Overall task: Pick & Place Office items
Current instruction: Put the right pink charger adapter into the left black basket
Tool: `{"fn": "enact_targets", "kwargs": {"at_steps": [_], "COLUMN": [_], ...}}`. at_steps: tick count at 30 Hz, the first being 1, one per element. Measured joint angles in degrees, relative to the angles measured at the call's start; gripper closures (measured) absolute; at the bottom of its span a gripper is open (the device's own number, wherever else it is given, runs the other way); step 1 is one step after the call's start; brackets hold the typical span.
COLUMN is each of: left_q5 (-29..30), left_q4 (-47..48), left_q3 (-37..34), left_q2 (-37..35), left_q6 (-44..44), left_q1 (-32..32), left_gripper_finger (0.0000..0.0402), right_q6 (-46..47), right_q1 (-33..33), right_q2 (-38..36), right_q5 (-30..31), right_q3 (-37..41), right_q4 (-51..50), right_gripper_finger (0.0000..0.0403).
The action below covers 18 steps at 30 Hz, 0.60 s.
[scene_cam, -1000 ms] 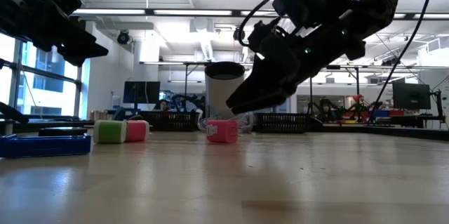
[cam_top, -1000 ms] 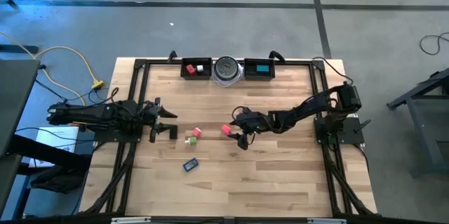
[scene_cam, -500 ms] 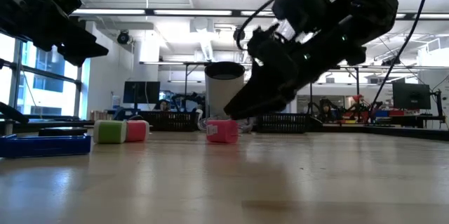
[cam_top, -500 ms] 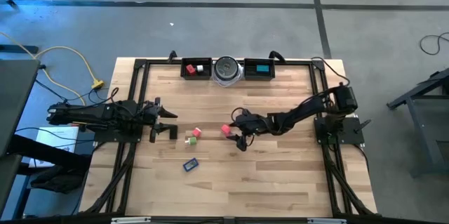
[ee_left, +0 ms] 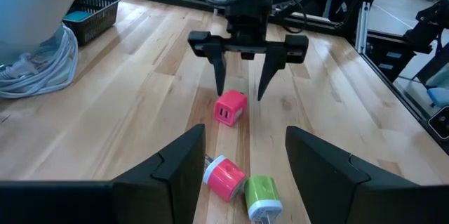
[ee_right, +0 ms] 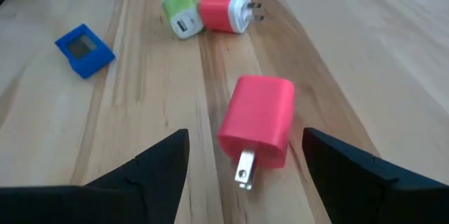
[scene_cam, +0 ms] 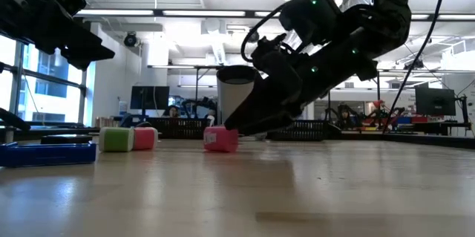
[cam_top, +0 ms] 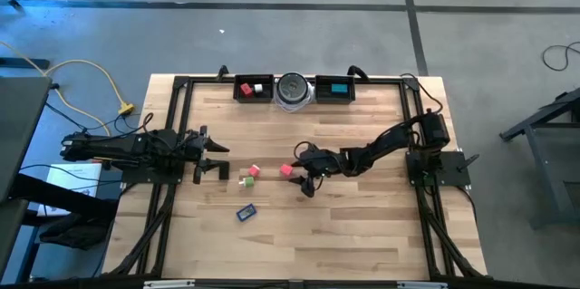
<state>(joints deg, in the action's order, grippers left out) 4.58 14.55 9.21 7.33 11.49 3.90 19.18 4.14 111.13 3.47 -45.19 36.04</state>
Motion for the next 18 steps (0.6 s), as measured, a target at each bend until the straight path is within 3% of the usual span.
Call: {"fn": "enact_targets", "kwargs": {"at_steps": [11,18], "left_q5": [0.0,0.0], "left_q4": [0.0,0.0], "left_q3": [0.0,0.0], "left_q2": [0.0,0.0], "left_q6": [0.0,0.2], "left_q1": [0.0,0.0], "left_gripper_finger": [0.0209,0.0209], "right_q6": [0.1,0.1], "right_q1": [0.0,0.0], "right_q2": [0.0,0.0], "right_q5": [2.3,2.4], "right_q3": [0.0,0.0], "right_q4": [0.0,0.0], "right_gripper_finger": [0.0142,0.0223]}}
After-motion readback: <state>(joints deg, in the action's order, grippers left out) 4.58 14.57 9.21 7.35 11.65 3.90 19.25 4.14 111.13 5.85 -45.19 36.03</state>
